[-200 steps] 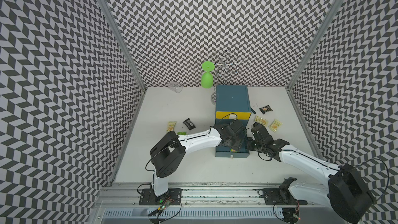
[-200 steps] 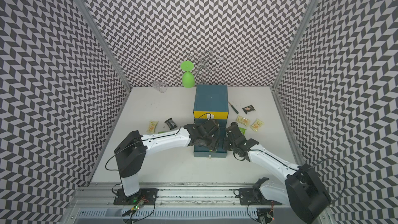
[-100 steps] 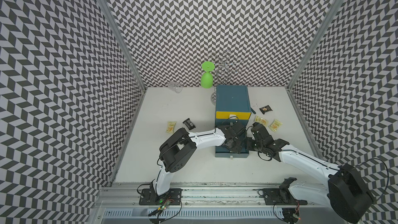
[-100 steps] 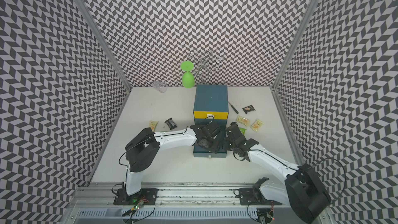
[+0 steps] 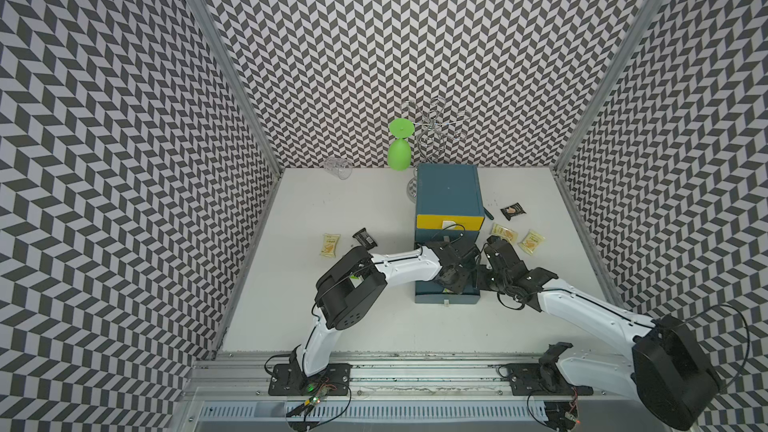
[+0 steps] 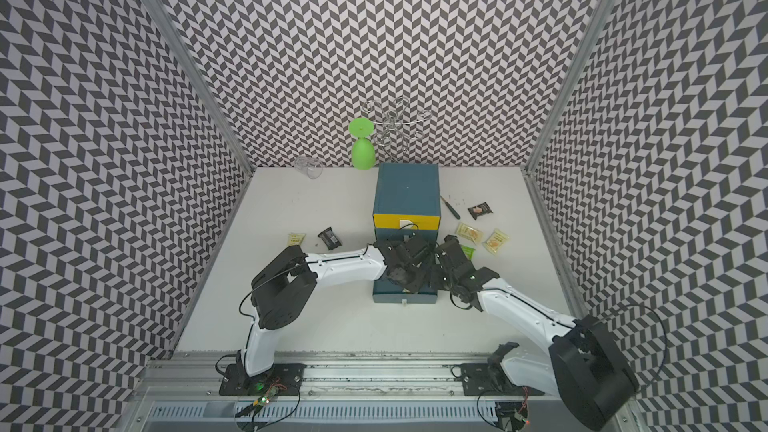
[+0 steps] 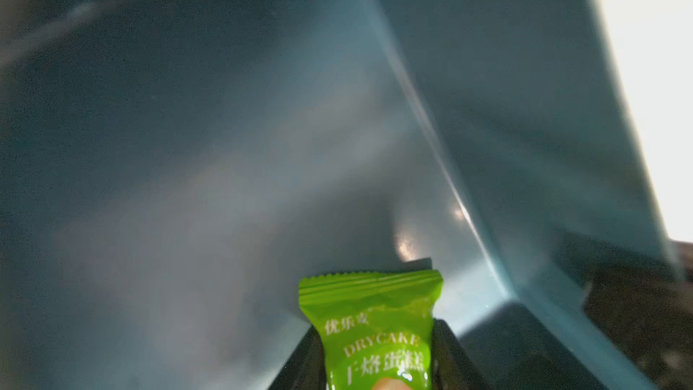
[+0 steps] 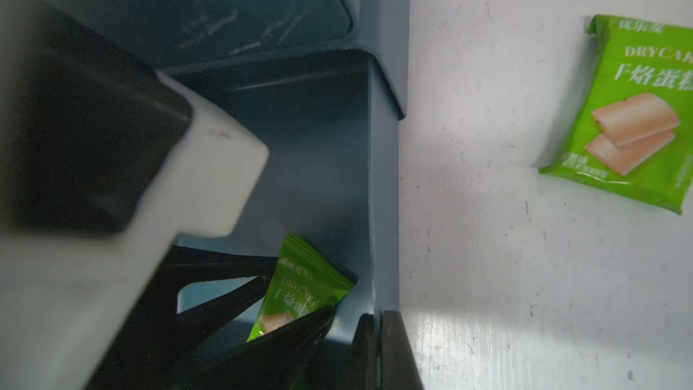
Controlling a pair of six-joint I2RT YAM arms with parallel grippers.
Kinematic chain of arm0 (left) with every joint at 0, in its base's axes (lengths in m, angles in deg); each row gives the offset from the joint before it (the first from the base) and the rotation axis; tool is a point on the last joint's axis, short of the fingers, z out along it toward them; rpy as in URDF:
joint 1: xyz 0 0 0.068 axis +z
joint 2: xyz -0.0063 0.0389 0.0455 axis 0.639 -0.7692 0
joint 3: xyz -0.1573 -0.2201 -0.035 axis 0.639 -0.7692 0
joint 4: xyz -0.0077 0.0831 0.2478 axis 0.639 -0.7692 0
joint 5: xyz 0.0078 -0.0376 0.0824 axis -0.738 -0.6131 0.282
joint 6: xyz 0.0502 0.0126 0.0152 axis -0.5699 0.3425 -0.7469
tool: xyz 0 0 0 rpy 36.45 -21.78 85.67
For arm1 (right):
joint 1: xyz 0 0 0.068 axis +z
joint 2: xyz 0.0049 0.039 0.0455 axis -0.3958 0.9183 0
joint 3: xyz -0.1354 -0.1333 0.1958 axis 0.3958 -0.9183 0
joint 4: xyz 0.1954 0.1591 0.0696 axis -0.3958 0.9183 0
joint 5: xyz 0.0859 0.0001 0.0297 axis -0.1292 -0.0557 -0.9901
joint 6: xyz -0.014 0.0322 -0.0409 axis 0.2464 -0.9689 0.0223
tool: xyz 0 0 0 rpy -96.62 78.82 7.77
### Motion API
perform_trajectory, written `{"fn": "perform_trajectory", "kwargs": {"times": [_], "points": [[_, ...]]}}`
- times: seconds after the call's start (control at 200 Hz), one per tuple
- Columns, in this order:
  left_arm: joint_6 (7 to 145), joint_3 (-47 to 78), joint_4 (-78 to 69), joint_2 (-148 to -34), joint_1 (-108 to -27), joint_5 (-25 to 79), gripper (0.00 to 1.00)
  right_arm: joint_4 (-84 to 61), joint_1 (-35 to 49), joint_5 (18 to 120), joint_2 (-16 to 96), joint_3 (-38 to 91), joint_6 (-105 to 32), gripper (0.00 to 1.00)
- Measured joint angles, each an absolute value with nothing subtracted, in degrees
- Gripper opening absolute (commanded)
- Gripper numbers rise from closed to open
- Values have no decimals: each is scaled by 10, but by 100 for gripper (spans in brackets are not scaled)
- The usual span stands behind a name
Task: Take the cookies out of the drawer
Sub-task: Pick up the cookie from the drawer.
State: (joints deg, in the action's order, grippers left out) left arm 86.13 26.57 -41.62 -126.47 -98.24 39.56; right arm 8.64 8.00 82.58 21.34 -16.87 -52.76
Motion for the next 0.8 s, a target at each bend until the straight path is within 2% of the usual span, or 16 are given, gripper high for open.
{"fn": "perform_trajectory", "kwargs": {"times": [0.27,0.801], "points": [[873,262,-432,-1248,-983,436,31,76,80,826,216,-171,-528,0],[874,252,-456,-1162,-983,466,30,74,79,827,216,-172,-528,0]]}}
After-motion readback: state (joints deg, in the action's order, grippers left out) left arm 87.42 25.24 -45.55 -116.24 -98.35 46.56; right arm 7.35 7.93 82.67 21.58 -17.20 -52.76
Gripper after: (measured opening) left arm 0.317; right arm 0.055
